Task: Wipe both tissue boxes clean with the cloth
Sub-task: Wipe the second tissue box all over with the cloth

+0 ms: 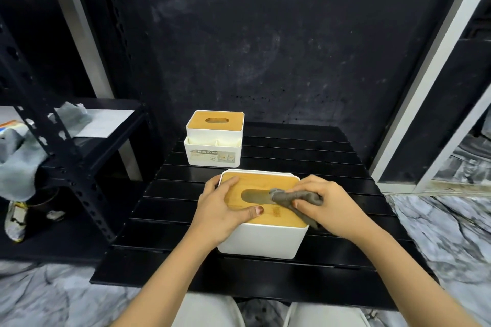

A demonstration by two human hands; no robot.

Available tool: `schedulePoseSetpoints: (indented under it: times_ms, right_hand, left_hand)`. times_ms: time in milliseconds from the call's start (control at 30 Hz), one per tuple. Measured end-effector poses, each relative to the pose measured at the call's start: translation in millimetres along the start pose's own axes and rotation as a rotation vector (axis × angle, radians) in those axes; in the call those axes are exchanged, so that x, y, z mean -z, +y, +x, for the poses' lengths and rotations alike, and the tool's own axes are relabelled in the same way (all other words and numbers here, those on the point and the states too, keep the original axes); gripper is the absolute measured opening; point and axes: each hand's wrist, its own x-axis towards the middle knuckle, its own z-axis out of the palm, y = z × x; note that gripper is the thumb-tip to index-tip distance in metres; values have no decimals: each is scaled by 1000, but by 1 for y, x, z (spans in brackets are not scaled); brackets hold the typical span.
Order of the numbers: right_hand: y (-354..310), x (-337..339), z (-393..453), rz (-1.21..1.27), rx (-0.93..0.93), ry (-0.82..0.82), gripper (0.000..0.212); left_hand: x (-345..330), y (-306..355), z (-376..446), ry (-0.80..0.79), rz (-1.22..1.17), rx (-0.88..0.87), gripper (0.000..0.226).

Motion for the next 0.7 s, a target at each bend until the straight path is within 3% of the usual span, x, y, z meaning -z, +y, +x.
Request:
schedulePoseSetpoints:
  times_ms: [167,267,467,567,700]
  right_hand:
    - [-1,6,36,-136,-60,-16,17]
    - [2,7,42,-66,-69,-28,21]
    - [6,15,25,30,-19,-92,29]
    - [2,14,18,57,-18,-131,24]
    - [-10,-1,6,50,-26,-105,19]
  left_hand:
    - [1,1,1,-10,46,-2,87]
    - [5,1,3,-45,81,-6,87]
    - [34,7,24,-276,127,-10,89]
    - [45,5,36,-180,181,0,90]
    - [46,3,36,92,290,9,80]
